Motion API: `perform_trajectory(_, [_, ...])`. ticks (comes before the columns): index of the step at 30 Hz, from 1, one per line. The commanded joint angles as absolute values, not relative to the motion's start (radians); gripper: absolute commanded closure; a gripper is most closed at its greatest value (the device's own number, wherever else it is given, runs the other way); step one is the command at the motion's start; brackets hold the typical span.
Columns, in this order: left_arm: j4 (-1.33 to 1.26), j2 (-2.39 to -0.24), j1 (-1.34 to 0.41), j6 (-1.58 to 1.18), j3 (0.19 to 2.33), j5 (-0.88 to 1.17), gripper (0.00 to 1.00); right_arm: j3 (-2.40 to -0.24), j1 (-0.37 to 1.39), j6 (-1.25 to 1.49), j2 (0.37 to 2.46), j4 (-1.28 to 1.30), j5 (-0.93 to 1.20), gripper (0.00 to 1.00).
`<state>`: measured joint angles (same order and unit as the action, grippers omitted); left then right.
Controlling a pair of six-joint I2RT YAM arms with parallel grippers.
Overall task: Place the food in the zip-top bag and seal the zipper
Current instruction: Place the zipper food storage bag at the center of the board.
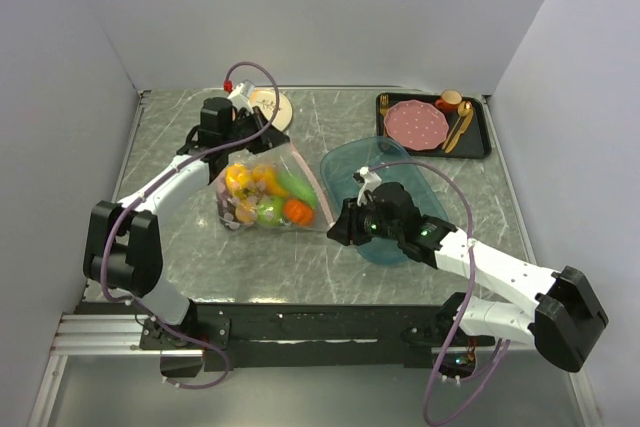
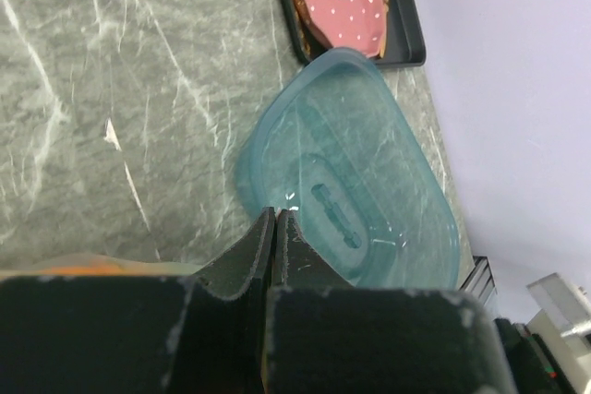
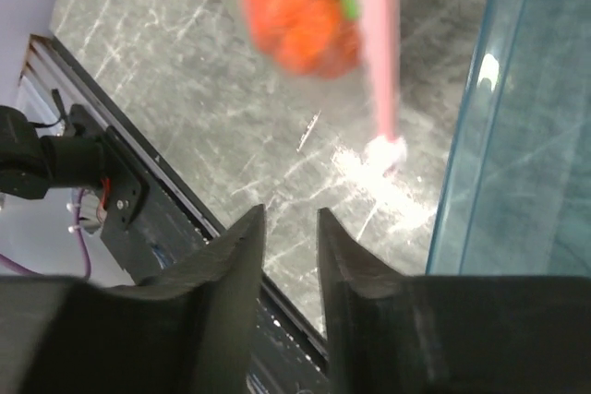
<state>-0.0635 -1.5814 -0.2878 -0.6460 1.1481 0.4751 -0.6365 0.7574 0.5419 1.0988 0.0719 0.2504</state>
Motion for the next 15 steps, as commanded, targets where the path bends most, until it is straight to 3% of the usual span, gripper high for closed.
perform_trajectory(1, [-0.109,-1.531,-0.288,-0.621,1.118,0.523,0.99,-0.703,0.765,0.515,1.071,0.109,0.187,0.60])
perform_trajectory(15, [-0.043,-1.479,-0.344,-0.575,1.049,0.491,0.99,-0.807,0.672,0.506,1.048,0.244,-0.117,0.58])
